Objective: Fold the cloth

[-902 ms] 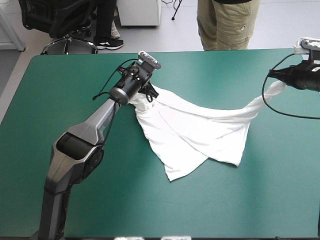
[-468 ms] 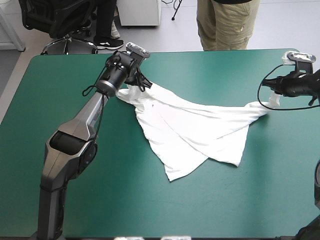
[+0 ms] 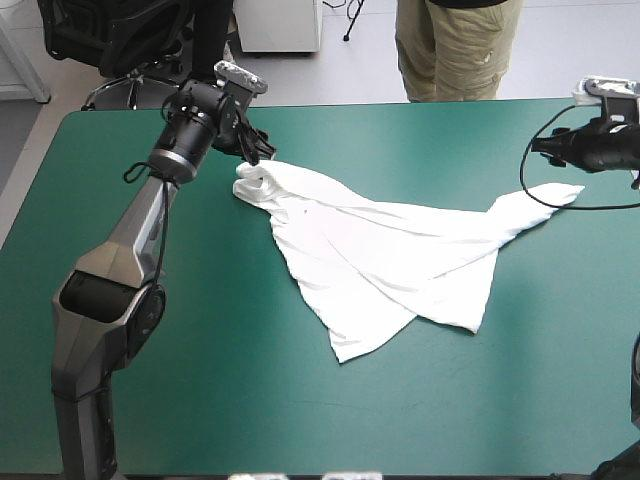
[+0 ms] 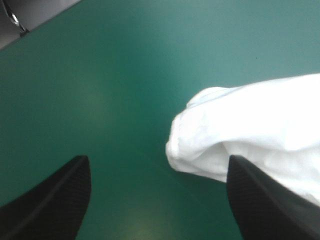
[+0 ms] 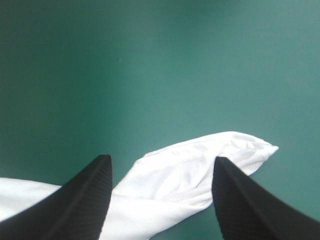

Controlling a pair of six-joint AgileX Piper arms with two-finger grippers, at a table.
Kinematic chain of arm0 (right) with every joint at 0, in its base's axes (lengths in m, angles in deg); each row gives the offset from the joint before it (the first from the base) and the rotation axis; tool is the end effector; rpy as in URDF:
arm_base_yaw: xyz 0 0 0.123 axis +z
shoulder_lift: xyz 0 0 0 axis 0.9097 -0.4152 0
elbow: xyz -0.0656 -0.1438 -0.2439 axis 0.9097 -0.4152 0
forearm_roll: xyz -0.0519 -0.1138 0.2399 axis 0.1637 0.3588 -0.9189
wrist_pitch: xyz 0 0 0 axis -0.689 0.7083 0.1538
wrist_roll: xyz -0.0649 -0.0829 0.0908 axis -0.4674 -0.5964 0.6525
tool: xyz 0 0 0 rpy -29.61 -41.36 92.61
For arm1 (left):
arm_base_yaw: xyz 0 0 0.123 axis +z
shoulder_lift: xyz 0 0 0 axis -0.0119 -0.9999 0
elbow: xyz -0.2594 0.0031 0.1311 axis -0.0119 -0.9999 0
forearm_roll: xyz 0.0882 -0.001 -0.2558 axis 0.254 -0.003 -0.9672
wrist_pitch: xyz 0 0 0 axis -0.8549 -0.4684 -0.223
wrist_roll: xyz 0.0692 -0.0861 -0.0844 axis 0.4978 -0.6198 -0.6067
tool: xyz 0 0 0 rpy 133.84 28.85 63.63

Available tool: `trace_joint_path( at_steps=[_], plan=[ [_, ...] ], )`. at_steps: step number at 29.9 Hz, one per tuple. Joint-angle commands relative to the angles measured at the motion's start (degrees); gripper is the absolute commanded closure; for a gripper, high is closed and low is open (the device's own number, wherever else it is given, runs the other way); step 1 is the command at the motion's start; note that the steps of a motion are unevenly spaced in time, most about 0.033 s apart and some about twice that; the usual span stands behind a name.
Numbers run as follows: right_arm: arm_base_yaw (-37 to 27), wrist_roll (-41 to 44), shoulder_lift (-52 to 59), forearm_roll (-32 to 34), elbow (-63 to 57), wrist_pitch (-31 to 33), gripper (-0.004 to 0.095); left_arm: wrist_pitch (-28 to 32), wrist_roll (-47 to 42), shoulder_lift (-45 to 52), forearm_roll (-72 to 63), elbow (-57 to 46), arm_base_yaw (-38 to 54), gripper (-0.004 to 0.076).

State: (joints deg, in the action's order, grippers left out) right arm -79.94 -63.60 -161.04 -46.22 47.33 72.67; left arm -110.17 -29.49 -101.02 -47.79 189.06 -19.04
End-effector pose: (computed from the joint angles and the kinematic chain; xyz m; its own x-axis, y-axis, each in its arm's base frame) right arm 0.4326 -0.0712 0.3310 -0.6688 0.0720 -0.7400 -0.0260 0.9924 0.1201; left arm 0.4992 -0.1472 0.3243 -0.6838 0.4700 -0.5581 0.3632 0.8826 0.2983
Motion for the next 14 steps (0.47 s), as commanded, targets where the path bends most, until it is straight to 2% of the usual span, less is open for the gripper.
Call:
trace_joint_path(
  at_steps=[1,8,10,14],
  plan=[
    [-0.32,-0.08,6.74,-2.12,5.47,4.2,0.0345,0.06,0.45,10.28,2.41,1.47,0.11,0.0174],
    [-0.32,0.14,17.01,-5.95,7.62,14.37,0.0345,-6.09,3.35,22.08,2.6,1.47,0.39,0.018],
    [-0.32,0.29,19.79,-7.05,7.62,17.21,0.0345,-8.09,3.62,23.49,2.6,1.11,0.51,0.0181],
    [-0.32,0.7,23.67,-11.54,7.62,23.46,0.0345,-7.97,3.48,23.71,-1.81,-2.45,3.1,0.0197]
  ],
)
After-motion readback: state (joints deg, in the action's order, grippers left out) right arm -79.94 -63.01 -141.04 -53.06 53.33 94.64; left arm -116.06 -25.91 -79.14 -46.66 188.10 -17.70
